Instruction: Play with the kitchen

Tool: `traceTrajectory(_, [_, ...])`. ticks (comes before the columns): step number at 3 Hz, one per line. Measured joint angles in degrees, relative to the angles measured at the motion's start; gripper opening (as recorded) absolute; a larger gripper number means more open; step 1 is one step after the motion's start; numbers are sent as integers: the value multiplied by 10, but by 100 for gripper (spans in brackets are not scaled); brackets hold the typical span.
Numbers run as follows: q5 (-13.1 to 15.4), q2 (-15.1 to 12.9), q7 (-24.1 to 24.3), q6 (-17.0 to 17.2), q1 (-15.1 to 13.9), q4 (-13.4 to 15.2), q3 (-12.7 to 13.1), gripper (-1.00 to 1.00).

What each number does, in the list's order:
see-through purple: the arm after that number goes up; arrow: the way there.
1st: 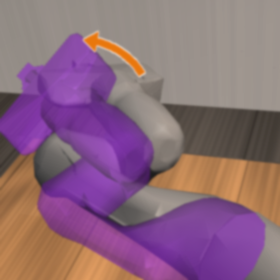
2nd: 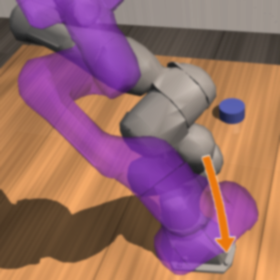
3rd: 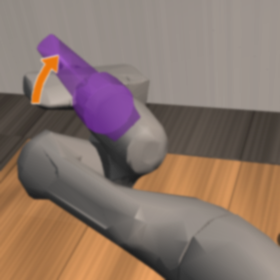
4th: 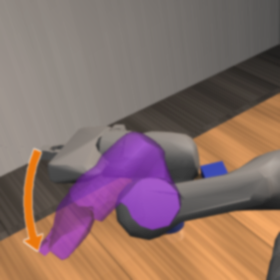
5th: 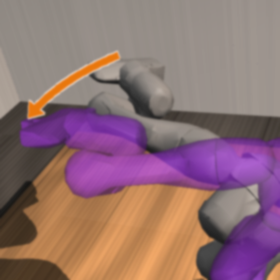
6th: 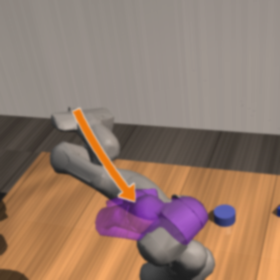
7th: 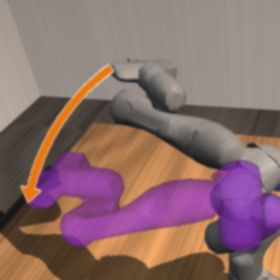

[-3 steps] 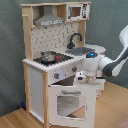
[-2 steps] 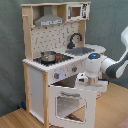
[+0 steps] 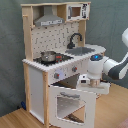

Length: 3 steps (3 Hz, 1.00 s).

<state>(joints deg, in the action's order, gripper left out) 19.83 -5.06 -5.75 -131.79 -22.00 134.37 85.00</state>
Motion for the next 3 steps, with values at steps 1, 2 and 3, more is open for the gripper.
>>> traceTrajectory(1, [0, 0, 14, 3, 0, 0, 0, 100])
traceTrajectory(2, [0, 16, 62, 34, -1, -2, 0, 100])
traceTrajectory(3, [0, 42, 81, 74, -3, -33, 0, 100])
